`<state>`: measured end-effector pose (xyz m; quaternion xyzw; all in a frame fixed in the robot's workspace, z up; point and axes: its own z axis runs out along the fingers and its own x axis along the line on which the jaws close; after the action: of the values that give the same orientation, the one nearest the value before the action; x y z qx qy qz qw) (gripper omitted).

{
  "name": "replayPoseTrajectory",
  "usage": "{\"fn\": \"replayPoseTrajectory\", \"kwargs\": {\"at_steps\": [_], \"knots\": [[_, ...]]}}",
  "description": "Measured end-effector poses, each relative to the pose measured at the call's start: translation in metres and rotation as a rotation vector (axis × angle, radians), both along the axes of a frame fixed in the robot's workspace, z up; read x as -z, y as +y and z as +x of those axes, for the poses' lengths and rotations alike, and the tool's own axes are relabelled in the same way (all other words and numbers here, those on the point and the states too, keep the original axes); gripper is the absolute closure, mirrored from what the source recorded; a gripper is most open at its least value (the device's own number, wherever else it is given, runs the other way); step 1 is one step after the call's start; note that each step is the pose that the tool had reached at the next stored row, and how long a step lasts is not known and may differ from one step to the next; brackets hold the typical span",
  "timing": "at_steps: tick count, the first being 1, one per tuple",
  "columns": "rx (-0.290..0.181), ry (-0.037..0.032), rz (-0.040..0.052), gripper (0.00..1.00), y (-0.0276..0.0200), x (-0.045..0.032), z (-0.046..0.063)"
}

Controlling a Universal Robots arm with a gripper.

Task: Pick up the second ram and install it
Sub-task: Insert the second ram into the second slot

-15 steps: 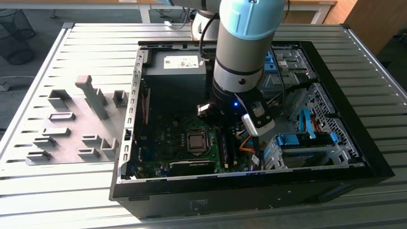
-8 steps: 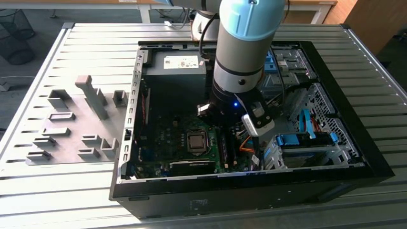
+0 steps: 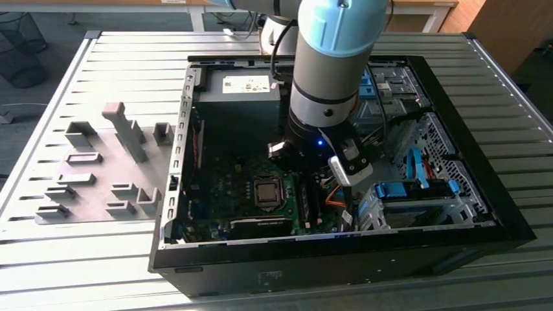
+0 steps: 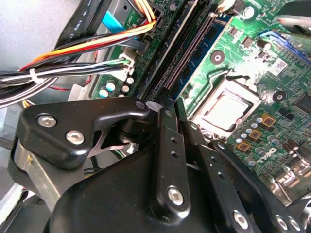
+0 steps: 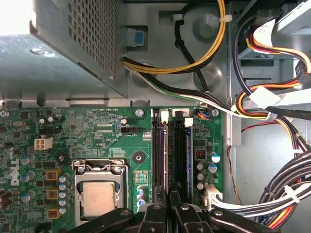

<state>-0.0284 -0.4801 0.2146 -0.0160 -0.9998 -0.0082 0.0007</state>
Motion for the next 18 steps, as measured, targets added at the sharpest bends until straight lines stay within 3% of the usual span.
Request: {"fn": "replayPoseTrajectory", "kwargs": {"at_steps": [18], "knots": [[0.000, 0.0001, -0.0002, 0.86, -0.0015, 0.0000, -0.0002]]}}
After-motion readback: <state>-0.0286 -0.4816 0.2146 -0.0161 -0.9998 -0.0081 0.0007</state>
